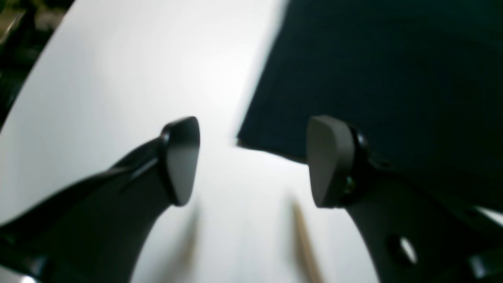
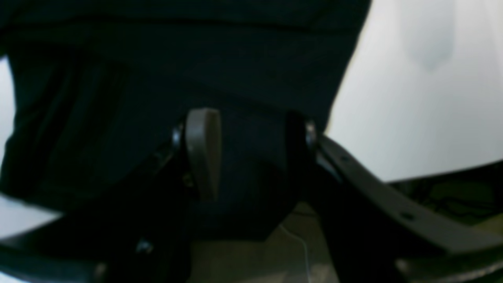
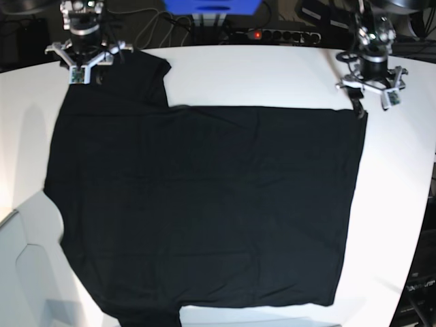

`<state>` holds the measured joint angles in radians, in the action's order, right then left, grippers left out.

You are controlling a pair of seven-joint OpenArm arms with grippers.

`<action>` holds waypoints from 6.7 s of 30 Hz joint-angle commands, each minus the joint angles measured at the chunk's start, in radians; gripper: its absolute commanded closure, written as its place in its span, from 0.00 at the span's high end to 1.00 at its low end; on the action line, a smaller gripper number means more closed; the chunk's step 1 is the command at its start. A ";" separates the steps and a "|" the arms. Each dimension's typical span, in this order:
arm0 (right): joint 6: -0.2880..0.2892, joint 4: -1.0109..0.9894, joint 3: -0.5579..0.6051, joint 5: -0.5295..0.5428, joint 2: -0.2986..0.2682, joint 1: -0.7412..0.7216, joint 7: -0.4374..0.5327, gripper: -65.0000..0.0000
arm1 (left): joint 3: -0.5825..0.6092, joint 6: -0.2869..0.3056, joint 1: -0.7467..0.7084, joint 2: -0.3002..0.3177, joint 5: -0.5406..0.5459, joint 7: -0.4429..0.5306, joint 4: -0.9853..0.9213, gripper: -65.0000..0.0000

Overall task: Fold the T-shirt properly
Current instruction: 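Lower both grippers onto the shirt's shoulder edge corners and pinch them, then lift the shoulder edge with both grippers and fold it toward the hem, then release the folded edge and regrasp the shirt's folded edge with both grippers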

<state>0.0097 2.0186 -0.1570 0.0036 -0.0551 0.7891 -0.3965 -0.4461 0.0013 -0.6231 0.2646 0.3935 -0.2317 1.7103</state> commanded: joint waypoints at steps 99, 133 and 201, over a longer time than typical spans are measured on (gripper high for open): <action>0.431 -0.250 -0.375 0.002 0.031 -0.267 -0.146 0.00 | -0.030 0.104 0.068 0.022 0.069 -0.056 -0.103 0.00; 0.688 0.006 -0.524 0.002 0.113 -0.461 -0.154 0.00 | -0.164 0.096 0.098 -0.009 0.069 -0.057 0.076 0.00; 0.688 -0.836 -0.221 -0.003 -0.185 -1.223 -0.167 0.52 | -0.105 0.102 0.708 -0.006 0.075 -0.188 -0.379 0.82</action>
<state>0.6914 1.1603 -0.3771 -0.0189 -0.2245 -0.4110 -0.5835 -0.5480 0.1013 0.0666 0.2443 0.4633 -0.4431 1.3151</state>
